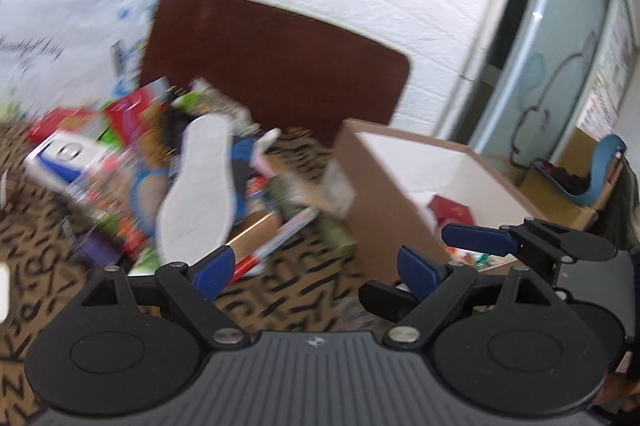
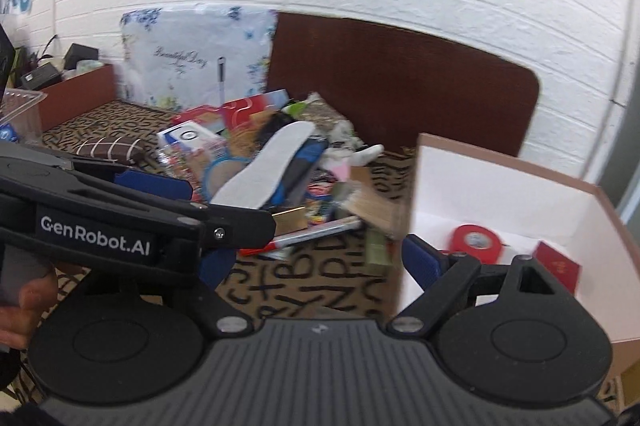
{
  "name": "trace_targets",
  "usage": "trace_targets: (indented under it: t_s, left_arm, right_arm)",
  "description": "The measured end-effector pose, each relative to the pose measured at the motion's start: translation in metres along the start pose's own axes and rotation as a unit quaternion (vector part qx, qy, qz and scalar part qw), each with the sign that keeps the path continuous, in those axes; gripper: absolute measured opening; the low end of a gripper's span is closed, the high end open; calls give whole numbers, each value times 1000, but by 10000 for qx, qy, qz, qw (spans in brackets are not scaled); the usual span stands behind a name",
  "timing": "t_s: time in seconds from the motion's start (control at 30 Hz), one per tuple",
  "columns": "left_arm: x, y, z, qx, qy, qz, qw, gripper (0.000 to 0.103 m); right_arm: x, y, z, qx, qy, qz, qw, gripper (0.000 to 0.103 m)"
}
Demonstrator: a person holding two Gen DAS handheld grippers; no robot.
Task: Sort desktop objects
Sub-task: 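Move both tools back from the box to the pile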
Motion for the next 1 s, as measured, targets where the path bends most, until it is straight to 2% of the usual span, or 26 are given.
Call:
trace_targets:
  t_s: [0.17,0.27,0.47,0.6,0.73,0.83,1.0]
  left_arm:
    - [2,50,-18,-179,210,487,9984,89]
    - [9,73,-26,-285,383,650,9967,86]
    - [38,99,-35,-365,708,746,9940,68]
    - [54,101,-35,-302,825,706,9936,54]
    - [66,105,-30,-367,816,684,9936,47]
    - [76,107,-31,-299,907,673,9932,38]
    - [82,110,-28,-105,888,683,9936,20]
  right_arm:
    - [27,35,-15,-1,130,326,9994,88]
    - [45,45,-26,93,283,417,9987,88]
    - [71,42,-39,217,489,283,9982,87]
    - [85,29,-41,432,539,144,9975,86]
    - [99,19,-40,624,587,-6,9963,84]
    - [110,17,-39,674,629,-12,9957,77]
    - [129,18,-37,801,727,118,9941,74]
Point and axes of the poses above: each gripper's, at about its wrist camera, not at the fingertips, and x roughly the way its jaws point, y to its left, z to its top, the point moved 10 cm from there along x, roughly the way its jaws point, and after that the axes turned 4 degrees about -x, right-handed, at the moved point
